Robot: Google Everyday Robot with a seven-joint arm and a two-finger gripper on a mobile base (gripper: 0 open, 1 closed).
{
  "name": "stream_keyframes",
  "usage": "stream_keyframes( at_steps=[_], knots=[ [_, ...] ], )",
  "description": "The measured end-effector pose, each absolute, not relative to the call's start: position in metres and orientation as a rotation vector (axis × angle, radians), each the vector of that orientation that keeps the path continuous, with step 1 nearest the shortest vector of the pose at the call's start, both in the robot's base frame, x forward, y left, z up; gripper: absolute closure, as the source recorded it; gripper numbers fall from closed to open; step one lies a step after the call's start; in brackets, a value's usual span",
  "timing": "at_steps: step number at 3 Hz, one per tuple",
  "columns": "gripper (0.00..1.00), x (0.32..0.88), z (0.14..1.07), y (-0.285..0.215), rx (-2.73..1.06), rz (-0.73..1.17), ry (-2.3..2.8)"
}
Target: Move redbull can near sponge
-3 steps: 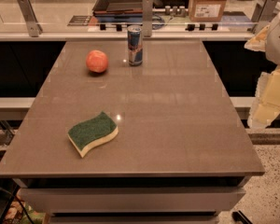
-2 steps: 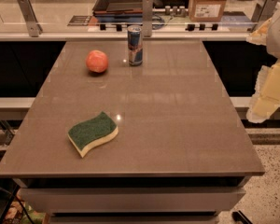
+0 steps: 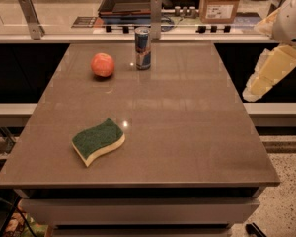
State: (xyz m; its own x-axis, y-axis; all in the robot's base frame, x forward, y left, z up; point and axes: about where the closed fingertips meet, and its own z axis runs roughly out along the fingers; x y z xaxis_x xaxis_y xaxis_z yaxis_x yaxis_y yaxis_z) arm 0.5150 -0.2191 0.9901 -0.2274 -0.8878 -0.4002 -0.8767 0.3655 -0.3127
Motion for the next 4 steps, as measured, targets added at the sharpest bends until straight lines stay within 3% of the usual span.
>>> stream_keyframes(
  at_steps=[2, 4],
  knots=[
    [0.0, 0.567, 0.966, -0.179, -1.24, 0.32, 1.887],
    [0.0, 0.584, 0.978, -0.129, -0.96, 0.38, 1.825]
  ],
)
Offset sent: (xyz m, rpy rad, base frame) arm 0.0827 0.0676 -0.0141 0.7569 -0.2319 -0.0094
